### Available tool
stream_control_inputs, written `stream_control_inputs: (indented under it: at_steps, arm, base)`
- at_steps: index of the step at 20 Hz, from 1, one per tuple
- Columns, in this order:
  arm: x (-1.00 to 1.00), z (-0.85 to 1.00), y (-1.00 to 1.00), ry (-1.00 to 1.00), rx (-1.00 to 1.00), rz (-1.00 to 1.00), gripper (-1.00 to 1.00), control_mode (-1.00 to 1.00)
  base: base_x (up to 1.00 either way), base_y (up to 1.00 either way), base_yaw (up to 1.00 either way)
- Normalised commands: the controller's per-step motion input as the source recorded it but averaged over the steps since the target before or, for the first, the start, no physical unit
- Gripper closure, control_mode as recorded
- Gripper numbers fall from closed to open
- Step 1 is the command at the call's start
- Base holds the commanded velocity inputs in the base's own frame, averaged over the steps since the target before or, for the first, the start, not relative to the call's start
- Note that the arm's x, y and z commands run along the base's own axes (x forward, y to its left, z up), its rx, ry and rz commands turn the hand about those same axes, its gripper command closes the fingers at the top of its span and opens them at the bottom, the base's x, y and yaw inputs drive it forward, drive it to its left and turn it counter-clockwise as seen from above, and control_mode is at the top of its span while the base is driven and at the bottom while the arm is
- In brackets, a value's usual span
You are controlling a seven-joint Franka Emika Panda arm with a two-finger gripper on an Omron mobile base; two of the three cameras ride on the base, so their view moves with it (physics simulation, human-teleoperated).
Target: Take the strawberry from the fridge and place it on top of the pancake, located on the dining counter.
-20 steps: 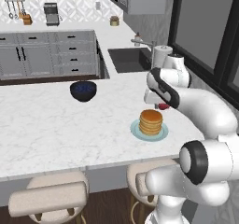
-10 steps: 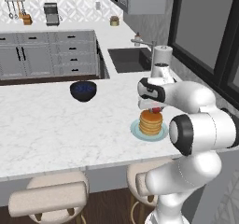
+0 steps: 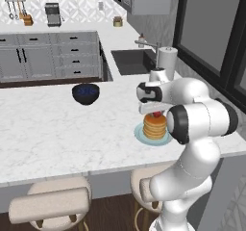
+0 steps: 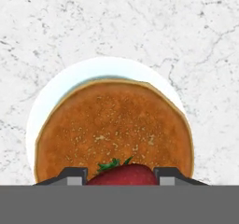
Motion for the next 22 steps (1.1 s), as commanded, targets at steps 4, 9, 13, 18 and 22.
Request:
stream_control_inputs:
  at_steps: [4,9,13,18,22]
  arm:
    - [-0.02,-0.14,0.01,0.00,-0.03,0.09,1.00,-1.00]
    - [-0.25,-0.35,0.00,0.00,-0.05,0.07,-1.00,-1.00]
    - [-0.20,-0.18,0.00,-0.02,-0.02,0.07,-1.00,-1.00]
    - [-0.25,0.08,0.00,-0.07,-0.03,0.05,-1.00,-1.00]
    - [-0.46,0.44,0.00,-0.17,-0.06,0.08,-1.00,-1.00]
  base:
    - [0.00,0.00,0.00]
    - [0.00,0.00,0.00]
    - [0.00,0.00,0.00]
    - [0.00,0.00,0.00]
    - [0.00,0.00,0.00]
